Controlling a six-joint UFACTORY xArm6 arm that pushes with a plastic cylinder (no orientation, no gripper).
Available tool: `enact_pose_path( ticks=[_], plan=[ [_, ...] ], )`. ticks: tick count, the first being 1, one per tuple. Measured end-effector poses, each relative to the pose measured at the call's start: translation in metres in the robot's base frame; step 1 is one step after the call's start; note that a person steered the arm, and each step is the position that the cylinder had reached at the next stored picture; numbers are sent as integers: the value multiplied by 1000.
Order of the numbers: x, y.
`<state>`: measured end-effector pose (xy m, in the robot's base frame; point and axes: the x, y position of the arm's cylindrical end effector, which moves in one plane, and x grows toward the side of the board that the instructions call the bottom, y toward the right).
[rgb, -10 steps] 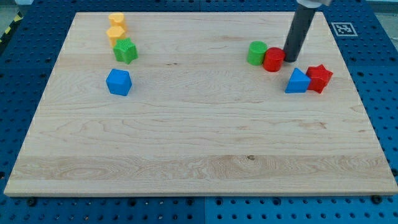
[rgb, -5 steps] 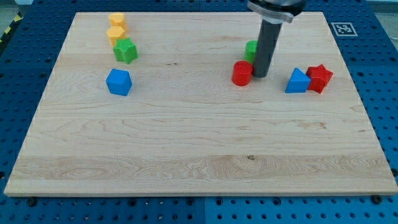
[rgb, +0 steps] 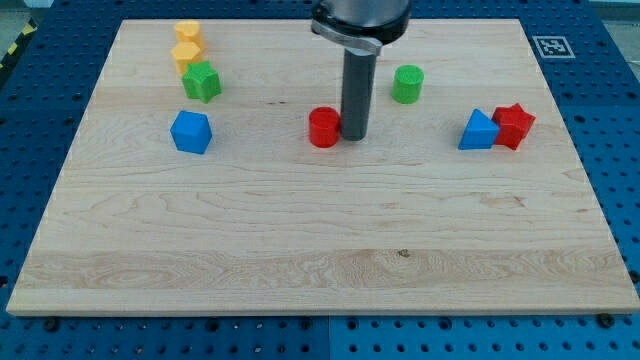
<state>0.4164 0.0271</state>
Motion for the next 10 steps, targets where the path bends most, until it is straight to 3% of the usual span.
enact_pose_path(
  ticks=[2, 6, 10],
  plan=[
    [25, -13],
    [10, -13],
    [-15, -105]
  ],
)
